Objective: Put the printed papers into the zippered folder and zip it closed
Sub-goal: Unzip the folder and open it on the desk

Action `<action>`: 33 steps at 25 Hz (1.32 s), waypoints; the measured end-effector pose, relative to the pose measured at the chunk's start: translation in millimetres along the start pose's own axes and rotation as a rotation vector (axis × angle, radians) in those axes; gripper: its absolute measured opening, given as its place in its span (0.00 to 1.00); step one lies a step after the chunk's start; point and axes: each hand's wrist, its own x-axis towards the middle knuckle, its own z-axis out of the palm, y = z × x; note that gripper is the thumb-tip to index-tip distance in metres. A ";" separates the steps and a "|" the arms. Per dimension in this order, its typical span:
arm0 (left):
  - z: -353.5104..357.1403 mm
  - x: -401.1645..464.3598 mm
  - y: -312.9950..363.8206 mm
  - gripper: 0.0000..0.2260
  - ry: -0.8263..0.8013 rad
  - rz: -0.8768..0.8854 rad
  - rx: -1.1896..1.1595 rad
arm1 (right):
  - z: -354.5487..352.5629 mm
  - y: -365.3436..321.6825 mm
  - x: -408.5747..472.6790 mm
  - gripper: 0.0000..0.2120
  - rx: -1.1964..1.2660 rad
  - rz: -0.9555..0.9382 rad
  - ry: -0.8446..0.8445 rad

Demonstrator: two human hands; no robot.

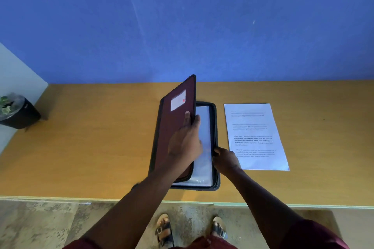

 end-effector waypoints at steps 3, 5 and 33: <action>-30.1 -2.5 -24.7 0.32 0.095 0.008 0.034 | 9.7 -12.5 -3.5 0.16 -0.039 0.033 0.011; -48.2 -3.2 -42.1 0.32 0.132 -0.016 0.037 | 15.4 -18.2 -6.7 0.19 -0.062 0.039 0.024; -5.5 -11.1 -360.0 0.37 -0.131 -0.460 -0.035 | 49.2 -45.4 -19.7 0.40 -0.348 0.088 0.078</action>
